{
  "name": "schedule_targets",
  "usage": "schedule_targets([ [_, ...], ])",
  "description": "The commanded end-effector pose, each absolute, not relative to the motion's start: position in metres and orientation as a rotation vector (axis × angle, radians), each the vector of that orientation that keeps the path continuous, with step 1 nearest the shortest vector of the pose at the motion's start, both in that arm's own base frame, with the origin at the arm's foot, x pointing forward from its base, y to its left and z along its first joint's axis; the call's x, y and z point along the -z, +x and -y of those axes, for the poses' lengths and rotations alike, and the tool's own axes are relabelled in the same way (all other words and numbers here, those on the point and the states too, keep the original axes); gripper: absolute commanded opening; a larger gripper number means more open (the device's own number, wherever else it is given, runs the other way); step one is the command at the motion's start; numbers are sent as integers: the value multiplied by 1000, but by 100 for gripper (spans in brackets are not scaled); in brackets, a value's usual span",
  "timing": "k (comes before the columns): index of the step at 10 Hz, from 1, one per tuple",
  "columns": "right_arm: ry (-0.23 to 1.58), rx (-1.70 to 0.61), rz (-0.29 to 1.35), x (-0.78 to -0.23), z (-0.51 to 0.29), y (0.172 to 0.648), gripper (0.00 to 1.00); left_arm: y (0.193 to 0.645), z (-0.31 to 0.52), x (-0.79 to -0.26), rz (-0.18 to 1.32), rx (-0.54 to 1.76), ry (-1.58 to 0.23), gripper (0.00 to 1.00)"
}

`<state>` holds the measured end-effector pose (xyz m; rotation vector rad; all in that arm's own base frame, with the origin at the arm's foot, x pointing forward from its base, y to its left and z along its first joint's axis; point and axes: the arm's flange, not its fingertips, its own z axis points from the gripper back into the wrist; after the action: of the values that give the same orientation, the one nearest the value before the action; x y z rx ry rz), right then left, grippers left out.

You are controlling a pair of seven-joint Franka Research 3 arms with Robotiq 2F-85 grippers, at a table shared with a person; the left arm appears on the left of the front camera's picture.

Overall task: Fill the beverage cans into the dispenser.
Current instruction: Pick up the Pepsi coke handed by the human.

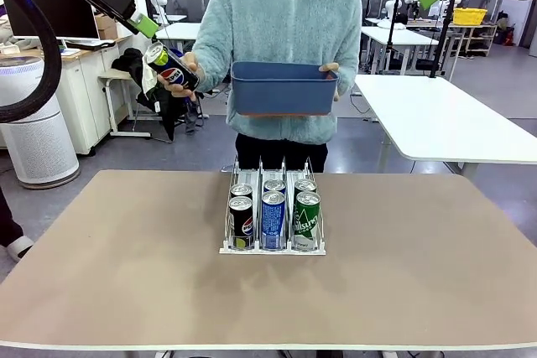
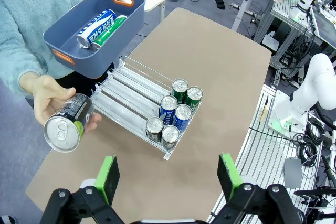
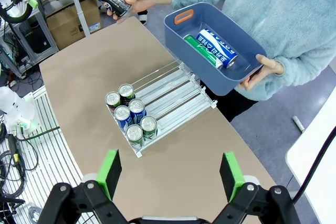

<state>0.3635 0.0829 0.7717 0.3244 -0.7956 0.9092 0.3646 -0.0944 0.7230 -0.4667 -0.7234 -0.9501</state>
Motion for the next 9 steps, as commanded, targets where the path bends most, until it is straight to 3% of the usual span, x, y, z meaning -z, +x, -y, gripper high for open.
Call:
schedule_targets([
  [1,325,-909,795,-771,-83,362,100,365,94,-722,722,949,-467,100],
  [9,325,-909,795,-771,-83,362,100,365,94,-723,723,950,-467,100],
])
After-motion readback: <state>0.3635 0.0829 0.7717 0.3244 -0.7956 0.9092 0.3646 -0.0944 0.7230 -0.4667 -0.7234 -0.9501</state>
